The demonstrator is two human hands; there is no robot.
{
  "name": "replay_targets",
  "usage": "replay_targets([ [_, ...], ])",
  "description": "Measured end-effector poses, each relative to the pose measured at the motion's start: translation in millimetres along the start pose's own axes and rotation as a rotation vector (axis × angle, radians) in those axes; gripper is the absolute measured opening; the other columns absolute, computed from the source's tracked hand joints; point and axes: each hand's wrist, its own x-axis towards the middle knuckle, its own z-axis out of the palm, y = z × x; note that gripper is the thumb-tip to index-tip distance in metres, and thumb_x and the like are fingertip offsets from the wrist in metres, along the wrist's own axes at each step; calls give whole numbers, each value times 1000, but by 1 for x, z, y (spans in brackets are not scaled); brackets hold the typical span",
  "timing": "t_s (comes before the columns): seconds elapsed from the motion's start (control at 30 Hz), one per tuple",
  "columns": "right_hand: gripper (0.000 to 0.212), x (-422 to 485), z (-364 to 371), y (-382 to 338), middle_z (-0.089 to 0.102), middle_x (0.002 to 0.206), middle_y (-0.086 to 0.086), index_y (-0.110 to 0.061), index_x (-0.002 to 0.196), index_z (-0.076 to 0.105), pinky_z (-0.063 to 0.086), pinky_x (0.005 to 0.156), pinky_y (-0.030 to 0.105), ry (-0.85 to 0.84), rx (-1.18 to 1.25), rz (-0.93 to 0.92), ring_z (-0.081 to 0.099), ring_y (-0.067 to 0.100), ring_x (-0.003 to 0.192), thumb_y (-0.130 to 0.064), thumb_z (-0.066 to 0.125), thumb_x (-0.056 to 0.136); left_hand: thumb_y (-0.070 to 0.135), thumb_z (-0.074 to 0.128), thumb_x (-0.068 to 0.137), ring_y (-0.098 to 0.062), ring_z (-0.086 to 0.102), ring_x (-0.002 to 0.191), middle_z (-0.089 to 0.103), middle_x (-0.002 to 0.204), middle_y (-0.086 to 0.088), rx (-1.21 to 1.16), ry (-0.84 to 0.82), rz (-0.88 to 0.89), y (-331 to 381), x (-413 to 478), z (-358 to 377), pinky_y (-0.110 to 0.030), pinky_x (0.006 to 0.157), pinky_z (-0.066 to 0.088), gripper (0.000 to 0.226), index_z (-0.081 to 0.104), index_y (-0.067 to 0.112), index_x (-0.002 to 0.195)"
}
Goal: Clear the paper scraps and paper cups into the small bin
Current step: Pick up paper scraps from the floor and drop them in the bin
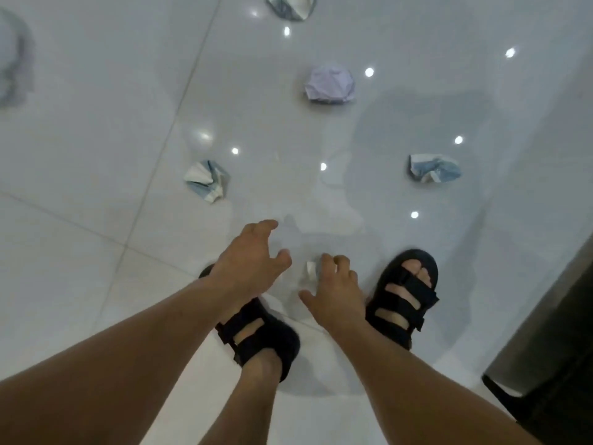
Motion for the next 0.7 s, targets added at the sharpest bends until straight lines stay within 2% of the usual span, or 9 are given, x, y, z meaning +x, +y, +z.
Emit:
replay_targets([
  [0.13, 49, 21, 19, 16, 39, 122, 8, -14, 126, 43, 47, 84, 37, 88, 79, -13, 48, 30, 107, -30, 66, 85, 46, 56, 88, -17, 49, 119, 42, 141, 1, -76, -44, 0, -22, 16, 29, -31, 97, 39, 63, 32, 30, 144],
  [0.27, 60, 16, -8, 15, 43, 127, 4, -14, 133, 45, 46, 87, 31, 133, 235, -139, 50, 22, 110, -33, 73, 82, 45, 61, 86, -18, 51, 117, 49, 134, 1, -234, -68, -63, -9, 6, 36, -34, 100, 42, 63, 36, 28, 141],
  [0.33, 65, 9, -38, 4, 47, 126, 6, -11, 133, 47, 47, 83, 28, 177, 294, -302, 54, 21, 107, -31, 78, 79, 42, 63, 85, -16, 54, 108, 53, 125, 2, -296, -77, -69, 9, 0, 29, -27, 89, 45, 61, 38, 28, 139],
  [0.4, 65, 4, -72, -8, 51, 123, 7, -8, 131, 50, 50, 79, 27, 218, 321, -469, 56, 20, 103, -25, 81, 75, 40, 64, 84, -10, 55, 98, 57, 114, 7, -327, -97, -23, 30, -5, 18, -15, 72, 40, 55, 43, 28, 134],
  [0.5, 63, 2, -121, -15, 54, 120, 10, -3, 127, 53, 55, 78, 31, 298, 335, -608, 58, 21, 100, -19, 82, 74, 37, 66, 82, -1, 60, 80, 62, 92, 15, -339, -48, 49, 63, -6, -7, -10, 57, 38, 31, 54, 31, 110],
  [0.57, 71, 8, -145, -9, 52, 123, 10, -4, 131, 51, 55, 80, 31, 309, 346, -625, 57, 19, 103, -25, 84, 72, 37, 68, 83, 1, 60, 75, 64, 88, 13, -343, -7, 81, 81, -3, -20, -7, 54, 40, 26, 57, 28, 105],
  [0.63, 90, 18, -164, 5, 46, 134, 7, -11, 140, 43, 48, 90, 26, 278, 292, -620, 50, 17, 116, -43, 85, 68, 34, 68, 85, -1, 60, 76, 64, 90, 11, -358, 35, 90, 93, 3, -25, -6, 55, 40, 26, 57, 24, 106],
  [0.7, 102, 36, -178, 30, 37, 145, 8, -17, 147, 34, 39, 102, 32, 317, 141, -577, 38, 21, 131, -54, 82, 66, 33, 69, 86, -3, 58, 75, 64, 91, 7, -351, 85, 63, 97, 11, -23, -9, 53, 37, 26, 56, 22, 106],
])
